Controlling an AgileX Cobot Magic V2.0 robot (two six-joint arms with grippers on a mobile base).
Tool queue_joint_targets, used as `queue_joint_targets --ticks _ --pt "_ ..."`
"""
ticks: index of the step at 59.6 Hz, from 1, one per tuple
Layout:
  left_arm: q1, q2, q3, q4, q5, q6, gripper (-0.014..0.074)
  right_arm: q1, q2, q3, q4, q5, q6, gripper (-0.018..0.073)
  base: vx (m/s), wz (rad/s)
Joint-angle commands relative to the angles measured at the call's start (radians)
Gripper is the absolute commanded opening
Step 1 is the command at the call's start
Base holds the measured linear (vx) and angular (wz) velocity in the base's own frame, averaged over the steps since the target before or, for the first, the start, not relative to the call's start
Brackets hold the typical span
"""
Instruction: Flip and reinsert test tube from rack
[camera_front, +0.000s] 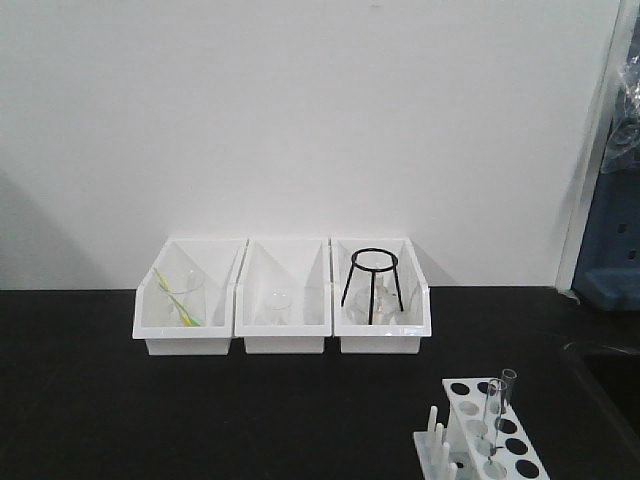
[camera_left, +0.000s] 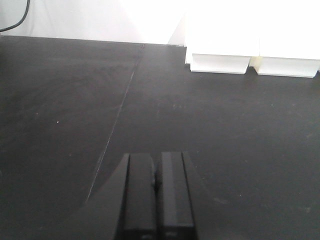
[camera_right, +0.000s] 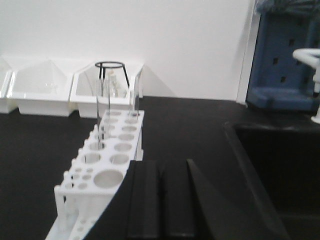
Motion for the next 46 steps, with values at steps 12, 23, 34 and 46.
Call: queue_joint_targets --ticks 12,23,34,46 --pt "-0.007 -0.013 0.001 -0.004 -0.087 0.000 -0.0006 -0.001 -0.013 0.018 -0.002 -0.054 -0.011 -0.0012 0.00 0.00" --pt "-0.007 -0.013 0.001 -0.004 -0.087 0.000 -0.0006 -0.001 -0.013 0.018 -0.002 -0.054 -0.011 -0.0012 0.00 0.00" --pt "-0.007 -0.013 0.001 -0.004 -0.087 0.000 -0.0006 -0.001 -0.013 0.018 -0.002 -0.054 -0.011 -0.0012 0.00 0.00" --pt "-0.007 -0.013 0.001 -0.004 -0.087 0.000 -0.0006 -0.001 -0.013 0.018 -0.002 -0.054 -0.011 -0.0012 0.00 0.00"
